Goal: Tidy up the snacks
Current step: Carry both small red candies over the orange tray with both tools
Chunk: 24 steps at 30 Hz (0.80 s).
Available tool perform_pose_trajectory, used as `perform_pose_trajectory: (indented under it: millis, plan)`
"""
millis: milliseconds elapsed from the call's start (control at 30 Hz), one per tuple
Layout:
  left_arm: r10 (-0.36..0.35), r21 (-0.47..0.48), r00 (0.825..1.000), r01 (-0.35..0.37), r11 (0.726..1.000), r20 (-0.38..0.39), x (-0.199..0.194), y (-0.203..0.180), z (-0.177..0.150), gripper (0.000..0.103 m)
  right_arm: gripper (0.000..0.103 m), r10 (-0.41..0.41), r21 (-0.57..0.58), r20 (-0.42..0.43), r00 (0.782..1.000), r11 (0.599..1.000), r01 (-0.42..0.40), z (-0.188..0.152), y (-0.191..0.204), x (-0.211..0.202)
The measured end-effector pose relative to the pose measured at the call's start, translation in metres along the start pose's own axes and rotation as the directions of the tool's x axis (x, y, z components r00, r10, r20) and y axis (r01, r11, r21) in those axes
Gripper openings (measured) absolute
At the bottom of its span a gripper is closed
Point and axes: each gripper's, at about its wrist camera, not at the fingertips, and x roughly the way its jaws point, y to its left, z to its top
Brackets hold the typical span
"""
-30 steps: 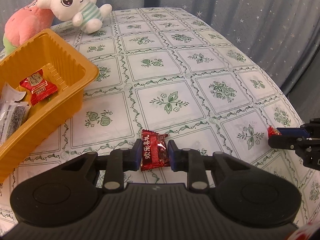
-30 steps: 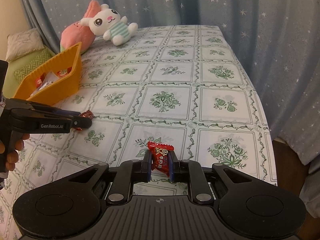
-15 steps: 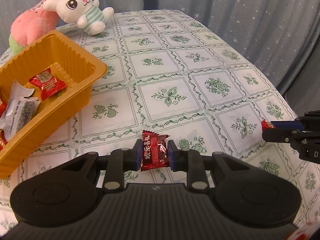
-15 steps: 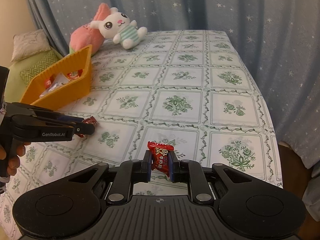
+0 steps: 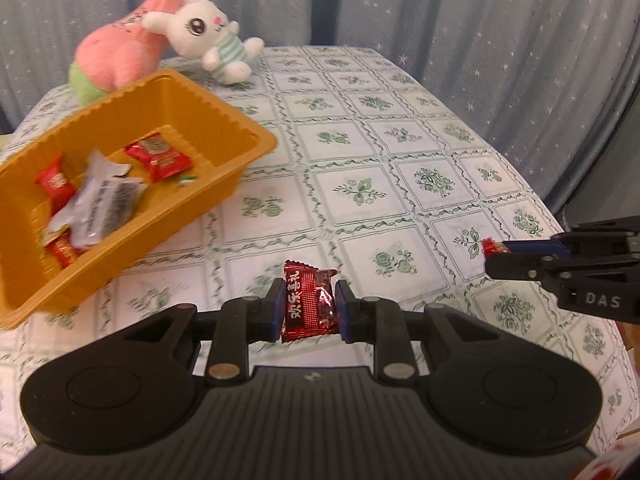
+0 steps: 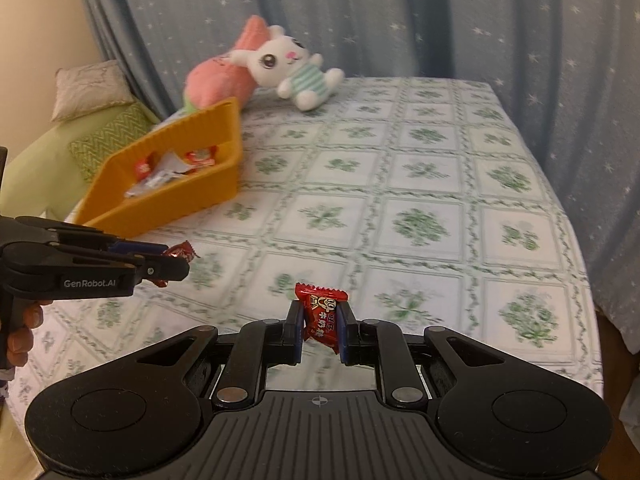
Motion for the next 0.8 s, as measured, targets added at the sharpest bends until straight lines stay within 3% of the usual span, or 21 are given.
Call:
perform_pose_trajectory:
  millis: [467, 800]
  plan:
    - [0.05, -0.07, 0.993, -0.042, 0.997, 0.104, -0.077, 0.065, -0.006, 0.023, 0.017, 0.114, -0.092, 0.028, 0.993, 0.99, -0.111, 0.033, 0.087, 0.026]
    - [0.084, -0.088, 0.987, -0.072, 0.994, 0.14, -0.081, 0.114, 0.017, 0.023, 0.017, 0.143, -0.133, 0.067, 0.988, 0.982, -0.133, 0.079, 0.13, 0.064]
